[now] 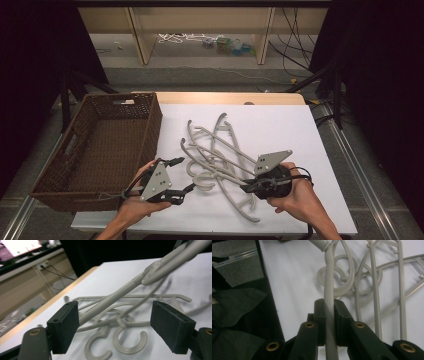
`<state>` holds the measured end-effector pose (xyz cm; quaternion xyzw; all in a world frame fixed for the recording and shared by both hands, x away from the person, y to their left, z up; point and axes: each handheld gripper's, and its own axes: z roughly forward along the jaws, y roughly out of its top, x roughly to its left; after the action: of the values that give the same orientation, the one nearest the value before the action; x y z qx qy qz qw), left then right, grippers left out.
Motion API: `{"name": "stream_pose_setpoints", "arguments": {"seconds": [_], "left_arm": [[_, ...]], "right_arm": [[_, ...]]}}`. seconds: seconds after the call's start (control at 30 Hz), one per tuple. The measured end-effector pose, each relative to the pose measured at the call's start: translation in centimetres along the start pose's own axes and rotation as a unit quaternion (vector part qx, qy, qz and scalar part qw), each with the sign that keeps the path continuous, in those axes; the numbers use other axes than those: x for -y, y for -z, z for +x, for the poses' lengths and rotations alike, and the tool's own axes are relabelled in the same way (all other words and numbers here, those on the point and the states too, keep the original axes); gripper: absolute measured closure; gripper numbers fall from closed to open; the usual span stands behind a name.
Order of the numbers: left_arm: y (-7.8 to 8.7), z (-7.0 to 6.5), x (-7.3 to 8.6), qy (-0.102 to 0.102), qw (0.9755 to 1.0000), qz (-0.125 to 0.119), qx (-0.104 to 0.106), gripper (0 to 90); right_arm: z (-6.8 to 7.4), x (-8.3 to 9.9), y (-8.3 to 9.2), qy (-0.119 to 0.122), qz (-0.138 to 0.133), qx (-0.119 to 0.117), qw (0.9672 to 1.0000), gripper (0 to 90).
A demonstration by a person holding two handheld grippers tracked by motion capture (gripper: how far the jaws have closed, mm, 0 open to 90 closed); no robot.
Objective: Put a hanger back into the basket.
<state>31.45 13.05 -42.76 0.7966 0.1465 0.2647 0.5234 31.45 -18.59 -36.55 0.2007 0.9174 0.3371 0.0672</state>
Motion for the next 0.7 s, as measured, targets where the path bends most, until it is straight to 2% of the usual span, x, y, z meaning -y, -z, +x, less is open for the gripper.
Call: {"name": "stream_pose_setpoints", "arguments": {"seconds": [0.13, 0.17, 0.2, 0.23, 0.27, 0.33, 0.43, 0.5, 0.6, 0.7], "left_arm": [[-1.1, -0.1, -0.1, -0.032, 0.9993, 0.014, 0.012, 25.5], [-1.3, -0.1, -0.2, -0.033, 0.9993, 0.013, 0.013, 26.3], [-1.5, -0.1, -0.3, -0.026, 0.9995, 0.011, 0.016, 27.1], [-1.7, -0.1, -0.4, -0.035, 0.9991, 0.009, 0.023, 28.3], [-1.8, -0.2, -0.5, -0.032, 0.9989, 0.012, 0.031, 30.1], [-2.1, -0.2, -0.7, -0.058, 0.9975, 0.017, 0.037, 33.4], [-2.3, -0.4, -0.7, -0.055, 0.9973, 0.019, 0.046, 37.7], [-2.3, -0.7, -0.8, -0.073, 0.9953, 0.017, 0.061, 43.2], [-2.3, -0.8, -0.9, -0.085, 0.9933, 0.017, 0.077, 49.3], [-2.3, -0.7, -1.0, -0.103, 0.9895, 0.022, 0.100, 58.3]], "right_arm": [[0.5, 0.1, 0.4, 0.008, -0.004, -0.012, 0.9999, 82.8], [0.6, 0.1, 0.4, 0.011, -0.005, -0.011, 0.9999, 82.8], [0.8, 0.2, 0.5, 0.010, -0.004, -0.011, 0.9999, 82.8], [0.9, 0.2, 0.5, 0.015, -0.006, -0.014, 0.9998, 82.7], [1.0, 0.2, 0.5, 0.018, -0.007, -0.016, 0.9997, 82.8], [1.2, 0.1, 0.6, 0.023, -0.002, -0.023, 0.9995, 82.7], [1.4, 0.1, 0.5, 0.029, -0.003, -0.028, 0.9992, 82.7], [1.5, 0.0, 0.4, 0.034, -0.003, -0.033, 0.9989, 82.7], [1.7, -0.1, 0.3, 0.041, -0.001, -0.042, 0.9983, 82.7], [1.7, -0.1, 0.3, 0.044, 0.000, -0.045, 0.9980, 82.7]]}}
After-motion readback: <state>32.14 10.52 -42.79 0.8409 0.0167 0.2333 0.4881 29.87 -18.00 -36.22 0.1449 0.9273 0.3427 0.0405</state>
